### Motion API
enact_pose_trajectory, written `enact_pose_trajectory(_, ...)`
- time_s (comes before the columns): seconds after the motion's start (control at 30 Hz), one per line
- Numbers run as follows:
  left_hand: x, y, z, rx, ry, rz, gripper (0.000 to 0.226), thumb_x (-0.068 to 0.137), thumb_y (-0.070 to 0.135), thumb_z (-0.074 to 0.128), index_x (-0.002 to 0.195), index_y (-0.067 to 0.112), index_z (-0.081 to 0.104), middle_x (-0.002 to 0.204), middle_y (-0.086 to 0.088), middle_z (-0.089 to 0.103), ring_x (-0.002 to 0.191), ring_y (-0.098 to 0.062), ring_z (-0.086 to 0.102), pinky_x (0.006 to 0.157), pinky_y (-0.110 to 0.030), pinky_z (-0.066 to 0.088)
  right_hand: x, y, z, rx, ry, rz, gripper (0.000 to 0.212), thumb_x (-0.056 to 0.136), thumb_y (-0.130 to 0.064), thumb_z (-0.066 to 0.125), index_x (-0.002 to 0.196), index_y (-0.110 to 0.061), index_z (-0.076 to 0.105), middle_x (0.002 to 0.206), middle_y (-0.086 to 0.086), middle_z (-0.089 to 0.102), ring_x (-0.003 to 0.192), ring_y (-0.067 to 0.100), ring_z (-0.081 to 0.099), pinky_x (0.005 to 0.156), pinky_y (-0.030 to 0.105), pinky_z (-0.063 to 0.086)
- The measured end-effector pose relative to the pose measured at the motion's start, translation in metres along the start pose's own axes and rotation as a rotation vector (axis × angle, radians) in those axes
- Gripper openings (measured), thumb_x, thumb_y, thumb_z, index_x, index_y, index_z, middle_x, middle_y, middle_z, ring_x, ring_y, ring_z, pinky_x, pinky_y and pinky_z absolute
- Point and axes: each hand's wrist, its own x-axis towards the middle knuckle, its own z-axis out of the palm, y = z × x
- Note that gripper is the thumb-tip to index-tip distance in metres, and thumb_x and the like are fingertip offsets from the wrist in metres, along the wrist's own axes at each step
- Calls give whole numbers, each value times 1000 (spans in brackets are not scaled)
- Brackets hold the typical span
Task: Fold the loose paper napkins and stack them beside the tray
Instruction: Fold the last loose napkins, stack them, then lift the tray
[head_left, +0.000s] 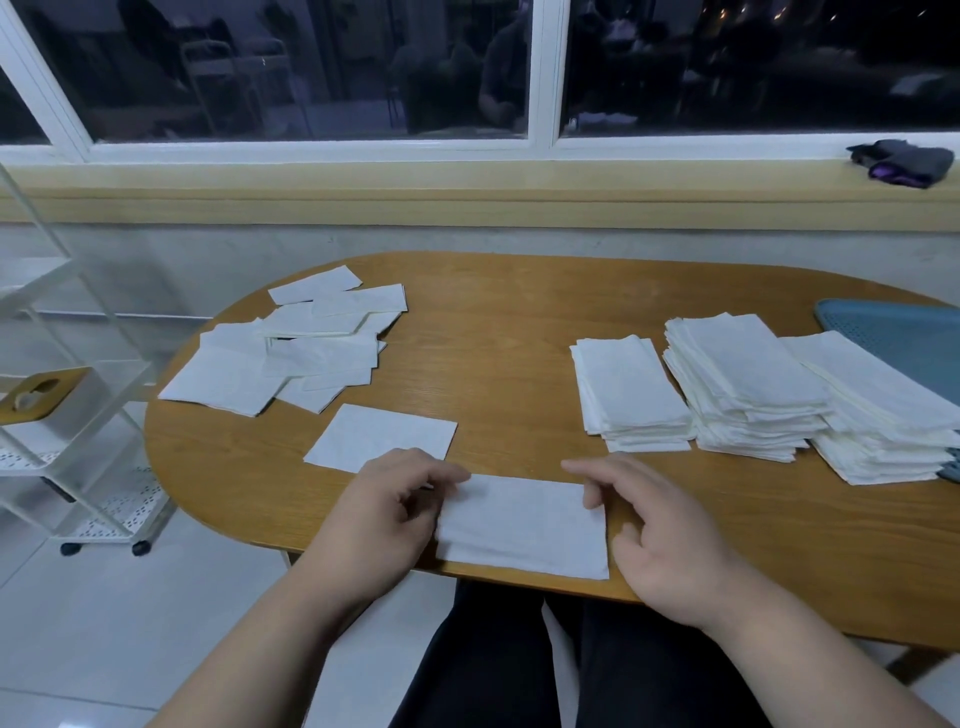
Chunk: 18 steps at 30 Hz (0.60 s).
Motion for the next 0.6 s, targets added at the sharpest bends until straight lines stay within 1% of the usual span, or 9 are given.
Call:
enact_pose_trajectory(0.13,4,-9,-1,150,42,112,62,69,-15,38,98,27,73,94,20,67,98,-1,57,85,-19,45,2,-2,-2,14,62,-48,66,62,7,42,104,-36,68,102,-22,60,106,7,58,91,11,41)
enact_pose_trajectory(0.23,14,-11,5,244,35,119,54,72,-13,47,98,26,73,92,16,67,93,-6,56,83,-30,48,8,-3,-2,-79,74,84,45,76,0,47,94,-37,67,99,-23,62,106,1,55,90,16,41)
enact_pose_trajectory(0.27,17,-8,8,279,14,102,45,78,-5,50,100,28,72,93,17,66,95,-8,55,83,-34,47,11,-4,-2,-128,44,152,38,84,-4,50,96,-36,67,99,-24,61,108,-1,52,92,18,41)
enact_pose_trajectory(0.33,23,-1,15,367,-22,66,30,86,22,49,104,33,70,98,18,63,102,-12,53,86,-35,42,18,-9,-1,-286,-12,250,22,95,-24,54,110,-34,67,108,-25,56,113,-1,47,96,22,40)
enact_pose_trajectory(0.4,30,6,21,484,-47,14,32,91,43,43,110,36,69,107,15,60,110,-16,48,89,-33,35,23,-14,1,-417,-60,334,28,96,-45,51,120,-34,62,116,-19,52,117,6,45,97,24,40)
enact_pose_trajectory(0.43,33,8,24,556,-70,-21,35,94,49,42,114,38,68,113,13,58,114,-17,45,92,-34,33,26,-17,3,-440,-75,358,28,96,-48,51,118,-35,61,116,-18,50,117,8,45,96,25,41)
enact_pose_trajectory(0.5,36,10,26,655,-125,-61,36,96,55,44,122,39,63,121,10,52,120,-18,39,98,-35,31,28,-21,3,-443,-77,378,12,94,-44,54,98,-34,59,106,-19,48,109,9,46,87,25,40)
enact_pose_trajectory(0.53,35,10,26,659,-141,-64,36,96,55,46,124,40,62,122,10,50,121,-18,38,100,-35,30,29,-22,3,-431,-71,390,9,93,-40,55,88,-33,58,99,-19,48,103,9,46,82,24,39)
enact_pose_trajectory(0.6,34,9,24,625,-144,-62,33,96,53,49,123,40,62,120,11,49,121,-17,37,100,-34,29,28,-22,4,-406,-77,386,14,93,-34,56,79,-32,56,93,-18,48,96,4,45,76,22,38)
